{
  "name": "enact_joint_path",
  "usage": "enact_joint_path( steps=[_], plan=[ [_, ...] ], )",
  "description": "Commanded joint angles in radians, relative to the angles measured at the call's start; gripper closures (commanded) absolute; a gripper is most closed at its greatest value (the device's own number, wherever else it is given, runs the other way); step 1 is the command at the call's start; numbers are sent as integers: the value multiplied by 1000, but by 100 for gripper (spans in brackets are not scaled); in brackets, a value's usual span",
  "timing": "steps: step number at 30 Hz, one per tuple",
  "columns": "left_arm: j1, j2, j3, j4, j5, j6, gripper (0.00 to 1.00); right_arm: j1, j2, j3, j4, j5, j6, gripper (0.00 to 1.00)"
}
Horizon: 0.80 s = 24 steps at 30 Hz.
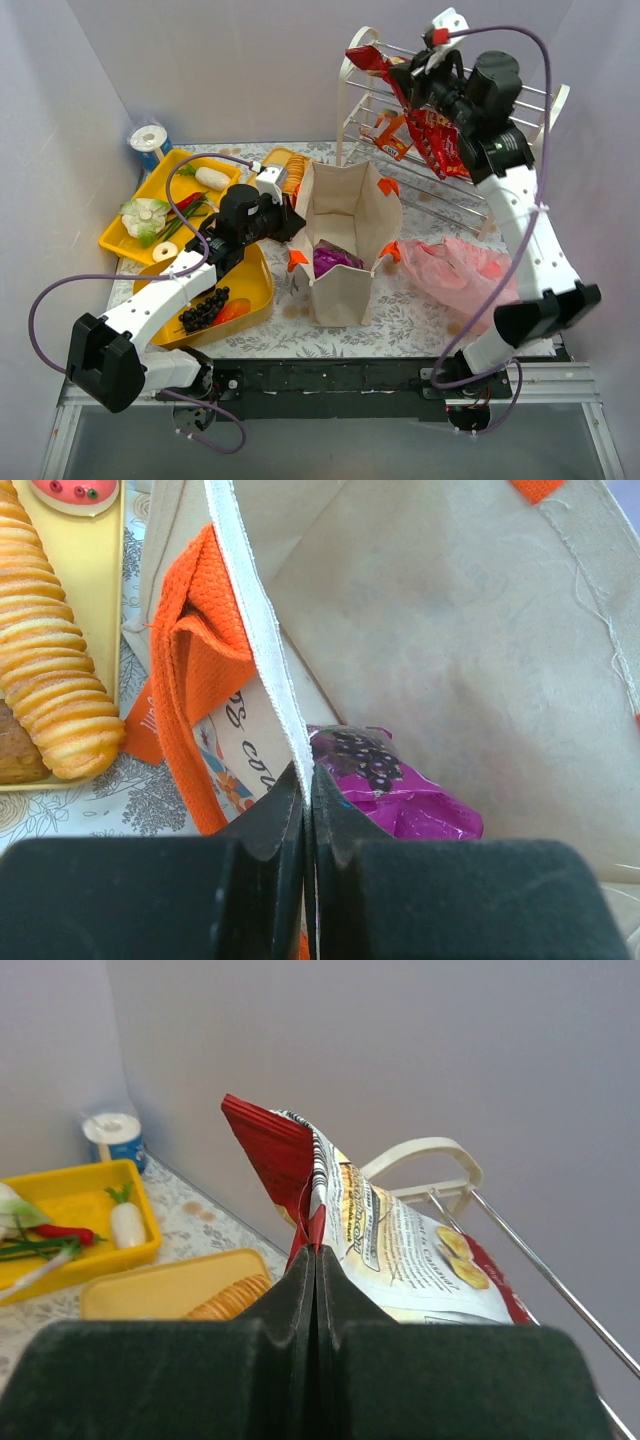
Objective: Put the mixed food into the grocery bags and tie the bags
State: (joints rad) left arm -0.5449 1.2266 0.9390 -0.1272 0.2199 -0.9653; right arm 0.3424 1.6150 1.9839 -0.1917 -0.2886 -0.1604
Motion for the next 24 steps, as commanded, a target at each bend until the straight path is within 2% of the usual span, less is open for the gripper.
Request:
enact_joint_path(
  steps=[1, 4, 13, 17, 19, 24],
  plan=[
    [-1, -35, -3, 24, -37, 13, 100, 35, -226, -190, 293, -78, 153, 99],
    [-1, -15, 0, 17, -48, 16, 100, 72, -322, -287, 414, -102, 220, 99],
    [-1, -12, -3, 20, -37, 13, 100, 153, -411, -382, 462, -126, 312, 99],
    [-1, -18, -3, 20, -47, 17, 100, 170, -507, -554, 518, -86, 396, 99],
    [-1, -22, -5, 20, -50, 19, 100, 175, -543, -696, 557, -58, 450, 99],
    [-1, -29, -6, 21, -51, 19, 100, 185, -609, -893, 516, 72, 473, 99]
  ],
)
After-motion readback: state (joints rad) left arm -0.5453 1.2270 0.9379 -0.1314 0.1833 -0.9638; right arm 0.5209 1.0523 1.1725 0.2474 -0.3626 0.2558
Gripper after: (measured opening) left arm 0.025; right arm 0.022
